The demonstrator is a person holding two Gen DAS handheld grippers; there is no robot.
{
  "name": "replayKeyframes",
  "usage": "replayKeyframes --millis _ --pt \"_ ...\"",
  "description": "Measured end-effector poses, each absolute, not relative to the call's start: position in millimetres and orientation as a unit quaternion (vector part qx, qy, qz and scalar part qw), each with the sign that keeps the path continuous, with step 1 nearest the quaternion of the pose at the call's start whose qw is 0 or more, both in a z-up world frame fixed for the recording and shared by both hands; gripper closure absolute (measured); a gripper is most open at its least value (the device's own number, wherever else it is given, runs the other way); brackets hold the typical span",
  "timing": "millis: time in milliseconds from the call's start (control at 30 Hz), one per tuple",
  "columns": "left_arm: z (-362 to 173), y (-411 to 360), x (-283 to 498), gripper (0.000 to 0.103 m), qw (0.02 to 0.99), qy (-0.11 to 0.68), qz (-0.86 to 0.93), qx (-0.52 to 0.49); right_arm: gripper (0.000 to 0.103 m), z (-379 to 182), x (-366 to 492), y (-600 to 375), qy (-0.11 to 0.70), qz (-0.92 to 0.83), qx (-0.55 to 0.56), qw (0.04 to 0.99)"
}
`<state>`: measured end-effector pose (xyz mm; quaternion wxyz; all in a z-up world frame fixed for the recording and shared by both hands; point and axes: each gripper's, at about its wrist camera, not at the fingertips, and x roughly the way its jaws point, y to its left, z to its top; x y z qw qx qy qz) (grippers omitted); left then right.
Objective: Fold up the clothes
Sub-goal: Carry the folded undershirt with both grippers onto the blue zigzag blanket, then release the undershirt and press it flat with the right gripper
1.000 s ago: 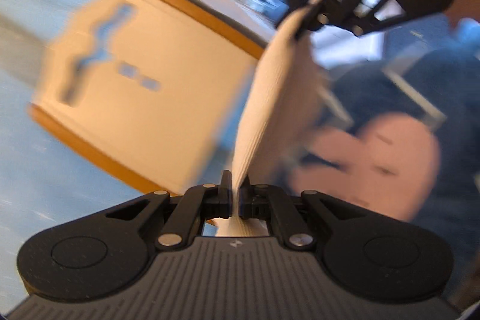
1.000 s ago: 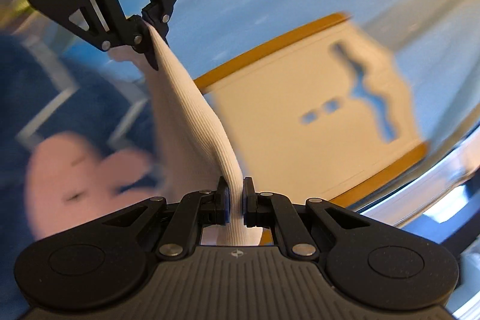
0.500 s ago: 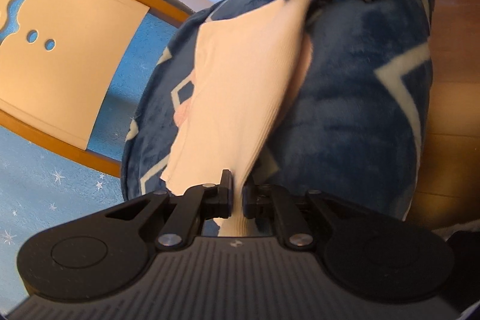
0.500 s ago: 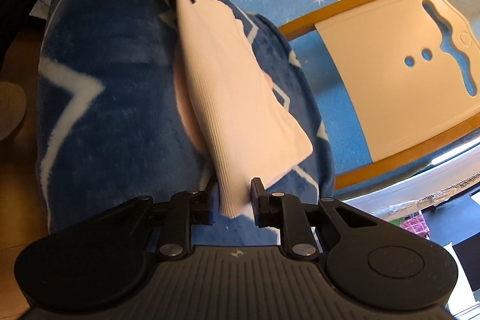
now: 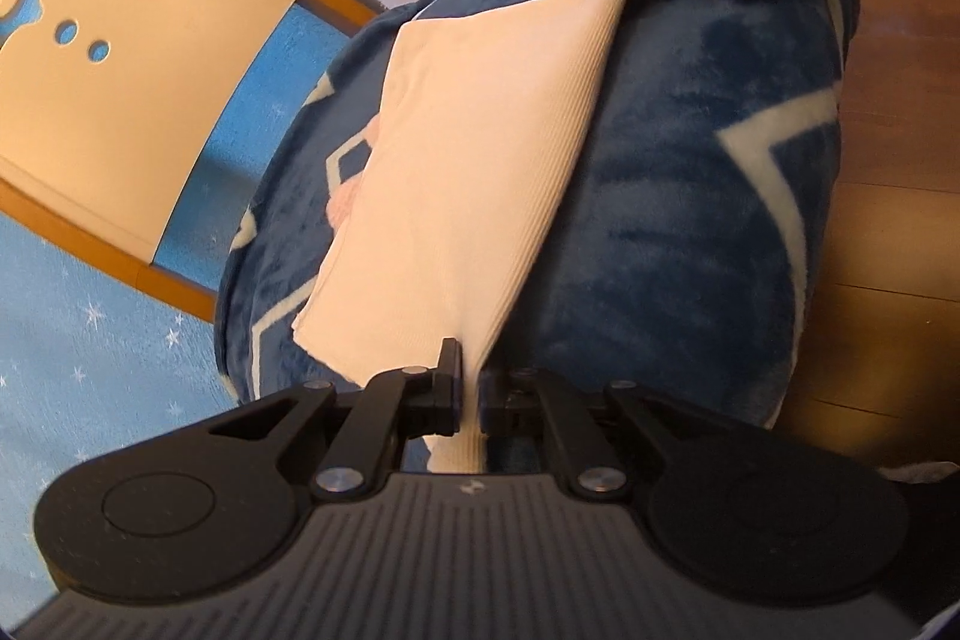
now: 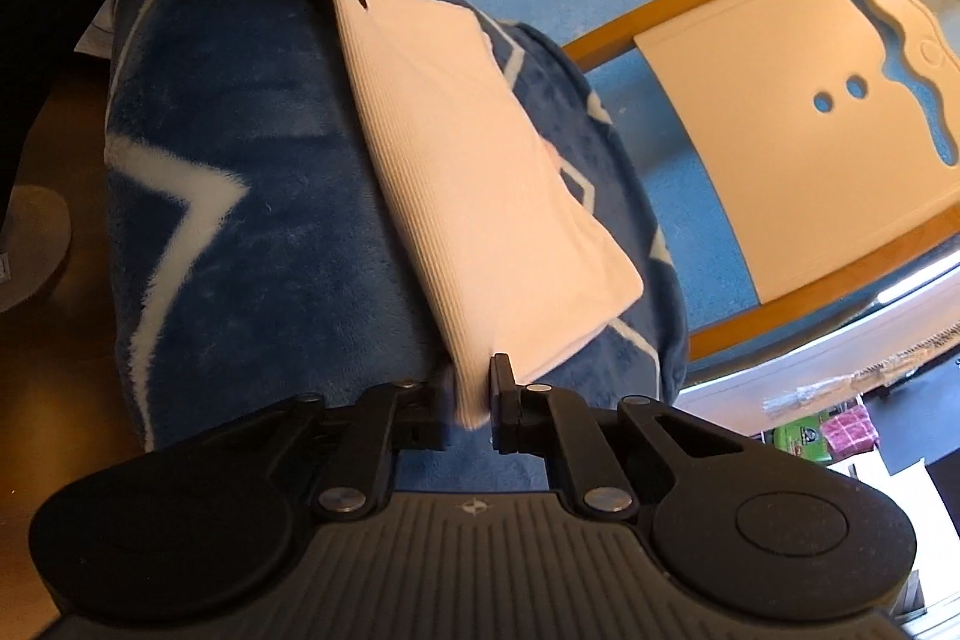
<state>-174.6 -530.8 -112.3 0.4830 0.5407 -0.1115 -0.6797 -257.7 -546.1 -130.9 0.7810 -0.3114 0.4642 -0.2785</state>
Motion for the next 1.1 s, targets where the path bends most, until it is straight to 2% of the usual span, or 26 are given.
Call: replayKeyframes --millis 233,433,567,633,733,967,1100 --pt "-97.7 -505.6 -148.4 0.097 0.511 -0.065 -0.689 0.51 0.088 -116.7 -272.4 -539.4 0.453 -0.311 -0.246 0.798" --pt "-76.3 -511.0 -133.3 0.097 0.572 0.01 -0.697 0.433 0.087 -77.6 -277.2 -549.3 0.343 -0.339 -0.051 0.875" --pt "-69.1 -528.0 -133.4 0.097 0.588 0.054 -0.703 0.397 0.086 -64.9 -270.8 -575.1 0.29 -0.343 0.065 0.891" --pt "-70.0 -533.1 -133.6 0.097 0.592 0.069 -0.701 0.393 0.083 -66.8 -264.3 -587.8 0.285 -0.34 0.099 0.891" --pt "-76.8 -535.1 -132.9 0.097 0.587 0.079 -0.697 0.406 0.083 -76.9 -256.3 -599.4 0.323 -0.329 0.135 0.877" --pt "-68.9 -549.7 -134.5 0.097 0.59 0.102 -0.709 0.372 0.083 -63.6 -233.2 -612.3 0.27 -0.306 0.141 0.902" --pt "-84.6 -560.0 -148.1 0.097 0.567 0.099 -0.71 0.407 0.083 -84.6 -196.9 -636.4 0.328 -0.27 0.158 0.891"
